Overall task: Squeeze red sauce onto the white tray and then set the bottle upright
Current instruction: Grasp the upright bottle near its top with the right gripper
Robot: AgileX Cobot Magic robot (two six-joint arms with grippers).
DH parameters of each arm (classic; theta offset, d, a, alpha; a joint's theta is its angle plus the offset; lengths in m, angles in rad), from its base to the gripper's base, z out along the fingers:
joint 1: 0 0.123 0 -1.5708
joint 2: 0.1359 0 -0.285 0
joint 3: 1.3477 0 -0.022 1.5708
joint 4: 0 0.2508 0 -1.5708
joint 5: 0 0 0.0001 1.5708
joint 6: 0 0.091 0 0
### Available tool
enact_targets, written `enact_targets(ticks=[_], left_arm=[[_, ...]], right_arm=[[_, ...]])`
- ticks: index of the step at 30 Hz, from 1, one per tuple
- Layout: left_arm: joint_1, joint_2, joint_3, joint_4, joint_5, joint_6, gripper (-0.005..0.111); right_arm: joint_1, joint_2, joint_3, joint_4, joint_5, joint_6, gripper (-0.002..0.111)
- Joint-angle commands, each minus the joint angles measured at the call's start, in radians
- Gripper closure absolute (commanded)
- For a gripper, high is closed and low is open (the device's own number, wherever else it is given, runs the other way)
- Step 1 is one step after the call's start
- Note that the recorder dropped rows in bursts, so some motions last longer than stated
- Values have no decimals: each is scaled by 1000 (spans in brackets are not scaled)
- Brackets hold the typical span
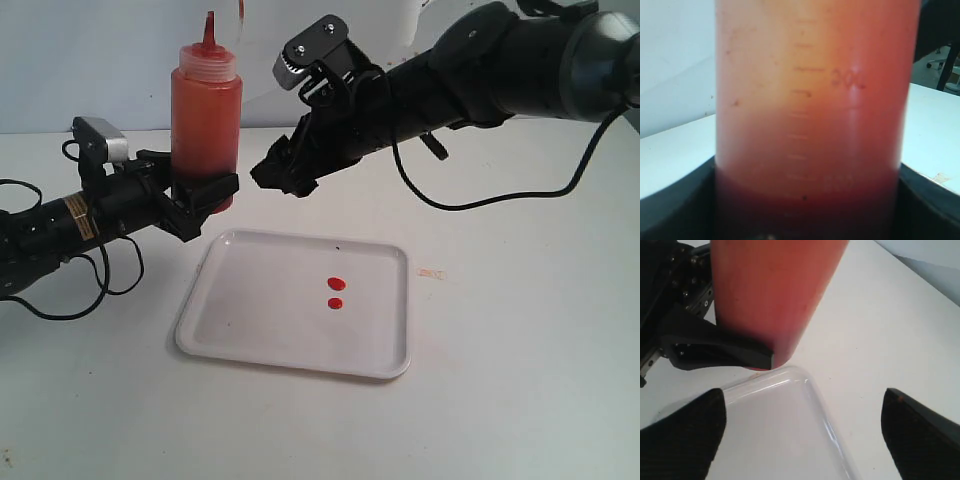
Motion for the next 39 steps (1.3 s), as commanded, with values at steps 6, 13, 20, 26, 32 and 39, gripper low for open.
enact_targets(ticks=[6, 13, 20, 26, 32, 39], left_arm=[[-4, -7, -10, -14, -47, -46, 107], [-4, -7, -10, -16, -47, -65, 107], [-4, -7, -10, -12, -47, -65, 107], [-13, -7, -10, -8, -47, -65, 107], [-88, -7, -54, 42, -47, -59, 107], [-116, -7, -81, 72, -47, -59, 107]], right_arm=[[0, 13, 2, 478, 1, -406, 36], [1, 89, 2, 793, 103, -682, 36], [1, 140, -20, 793, 171, -734, 36], [1, 187, -104, 793, 208, -727, 36], [1, 195, -114, 793, 244, -727, 36], [1, 195, -114, 793, 260, -727, 39]])
